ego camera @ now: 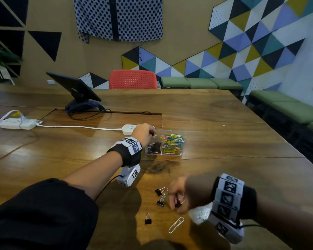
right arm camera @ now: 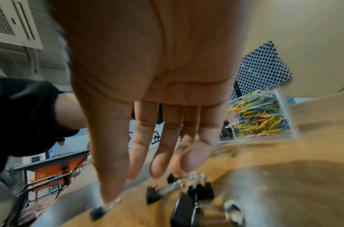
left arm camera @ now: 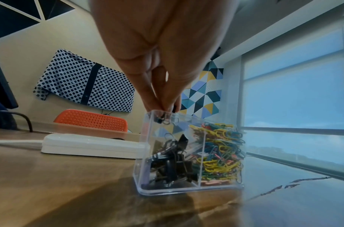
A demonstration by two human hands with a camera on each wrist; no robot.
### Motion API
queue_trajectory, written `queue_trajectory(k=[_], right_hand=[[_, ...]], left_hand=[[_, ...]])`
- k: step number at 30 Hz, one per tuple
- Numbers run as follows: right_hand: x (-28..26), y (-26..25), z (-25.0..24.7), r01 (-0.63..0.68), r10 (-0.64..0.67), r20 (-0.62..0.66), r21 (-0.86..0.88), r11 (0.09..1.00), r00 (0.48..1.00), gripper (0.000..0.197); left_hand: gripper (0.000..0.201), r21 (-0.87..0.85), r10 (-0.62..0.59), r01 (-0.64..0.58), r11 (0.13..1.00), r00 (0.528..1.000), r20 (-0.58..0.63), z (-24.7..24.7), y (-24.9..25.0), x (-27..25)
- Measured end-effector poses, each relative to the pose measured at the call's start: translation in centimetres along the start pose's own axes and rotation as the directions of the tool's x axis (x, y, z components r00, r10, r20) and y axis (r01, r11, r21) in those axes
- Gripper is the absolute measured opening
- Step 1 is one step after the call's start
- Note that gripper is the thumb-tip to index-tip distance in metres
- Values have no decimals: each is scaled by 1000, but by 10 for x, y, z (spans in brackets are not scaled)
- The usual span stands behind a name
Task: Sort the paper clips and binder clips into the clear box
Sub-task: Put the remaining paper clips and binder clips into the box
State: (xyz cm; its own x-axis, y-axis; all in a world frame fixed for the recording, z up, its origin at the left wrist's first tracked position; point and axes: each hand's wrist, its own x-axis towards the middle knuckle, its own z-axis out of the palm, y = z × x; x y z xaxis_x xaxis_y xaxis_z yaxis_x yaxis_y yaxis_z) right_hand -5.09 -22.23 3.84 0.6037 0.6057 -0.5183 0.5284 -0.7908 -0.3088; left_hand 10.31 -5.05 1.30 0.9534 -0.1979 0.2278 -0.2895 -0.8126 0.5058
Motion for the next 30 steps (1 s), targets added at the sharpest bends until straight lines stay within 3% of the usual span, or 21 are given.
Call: queue_trajectory(k=[5, 10, 13, 16, 19, 22, 24, 27, 30], right_hand=[[-3, 8, 22, 42, -41, 20, -54, 998, 999, 33], [9, 16, 31, 96, -94, 65, -28, 995, 993, 23], [12, 21, 31, 113, -114, 65, 19, 993, 991, 19], [17, 25, 23, 58, -60, 39, 40, 997, 997, 13], [22, 33, 2, -70, 91, -147, 139, 988, 985, 2], [28, 49, -31, -85, 137, -439, 137, 987, 888, 7], [34, 58, -53, -100, 201, -560, 206, 973, 804, 10], [49, 68, -75, -165, 314, -696, 274, 947, 645, 11], [62, 78, -85, -223, 416, -715, 354, 908, 562, 14]], left_hand=[[34, 8, 52, -52, 999, 998, 34, -2, 5, -7], [25, 61, 188, -189, 980, 982, 31, -3, 9, -25], [16, 34, 270, -278, 960, 950, 154, -8, 13, -47], [13, 9, 276, -312, 950, 852, 444, -19, 22, -75], [28, 55, 188, -333, 941, 654, 732, -28, 30, -103], [47, 130, 89, -398, 908, 486, 870, -30, 34, -126], [53, 139, 75, -439, 887, 436, 897, -27, 33, -136], [50, 82, 163, -487, 870, 440, 883, -21, 28, -143], [36, 21, 229, -469, 883, 470, 852, -15, 22, -145]])
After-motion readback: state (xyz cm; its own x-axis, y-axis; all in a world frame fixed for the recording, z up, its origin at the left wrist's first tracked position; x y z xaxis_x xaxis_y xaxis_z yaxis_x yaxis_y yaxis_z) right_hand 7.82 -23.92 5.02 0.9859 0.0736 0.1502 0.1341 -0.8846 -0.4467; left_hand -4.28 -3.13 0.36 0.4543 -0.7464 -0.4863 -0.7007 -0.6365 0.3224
